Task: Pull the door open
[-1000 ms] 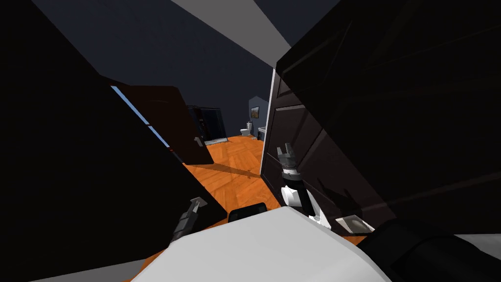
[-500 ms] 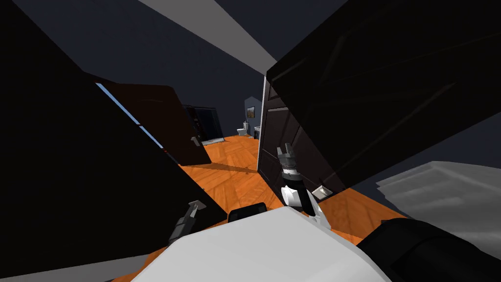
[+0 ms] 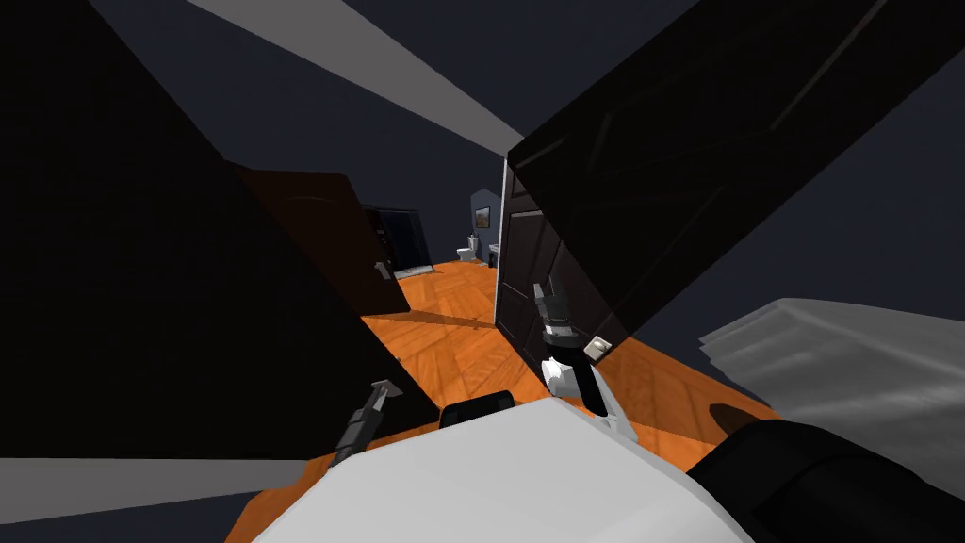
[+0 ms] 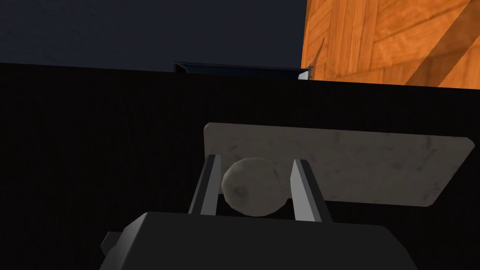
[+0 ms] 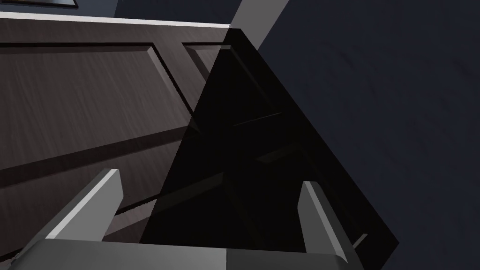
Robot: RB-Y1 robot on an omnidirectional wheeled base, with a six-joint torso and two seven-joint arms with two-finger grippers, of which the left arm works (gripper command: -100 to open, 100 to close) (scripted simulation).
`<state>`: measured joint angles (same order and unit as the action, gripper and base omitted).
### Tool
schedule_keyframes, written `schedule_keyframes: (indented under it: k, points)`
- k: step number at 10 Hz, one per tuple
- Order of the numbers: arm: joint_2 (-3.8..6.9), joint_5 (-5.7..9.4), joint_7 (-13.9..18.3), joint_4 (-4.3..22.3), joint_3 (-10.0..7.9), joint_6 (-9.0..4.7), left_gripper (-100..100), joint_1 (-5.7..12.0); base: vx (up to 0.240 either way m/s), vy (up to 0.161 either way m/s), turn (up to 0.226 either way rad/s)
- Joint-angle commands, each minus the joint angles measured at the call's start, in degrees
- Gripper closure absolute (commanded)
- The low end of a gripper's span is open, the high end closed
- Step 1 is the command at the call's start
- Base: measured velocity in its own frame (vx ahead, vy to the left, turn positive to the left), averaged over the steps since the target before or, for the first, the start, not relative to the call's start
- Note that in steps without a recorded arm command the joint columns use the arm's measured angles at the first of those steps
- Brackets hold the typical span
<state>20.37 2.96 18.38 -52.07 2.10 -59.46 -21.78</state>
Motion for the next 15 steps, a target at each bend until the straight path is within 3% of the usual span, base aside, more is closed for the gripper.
schedule_keyframes:
  k: [1,6,9,10,13,15]
  points:
    - [-0.25,-0.77,0.38,1.46,0.86,0.39,100,2.08,-0.167,0.008,0.052]
    - [-0.69,-3.19,1.54,6.65,3.03,1.8,100,10.33,-0.185,0.02,0.044]
    - [-0.88,-4.22,2.03,8.88,3.96,2.41,100,13.88,-0.166,0.012,0.019]
    - [0.79,-4.05,2.95,7.68,3.78,1.46,-100,12.07,-0.191,0.024,0.087]
    - [3.28,-4.23,4.54,6.47,3.95,-0.1,-100,9.89,-0.221,0.05,0.081]
    - [2.77,-3.62,4.11,7.7,3.2,0.37,-100,11.08,0.0,0.017,-0.063]
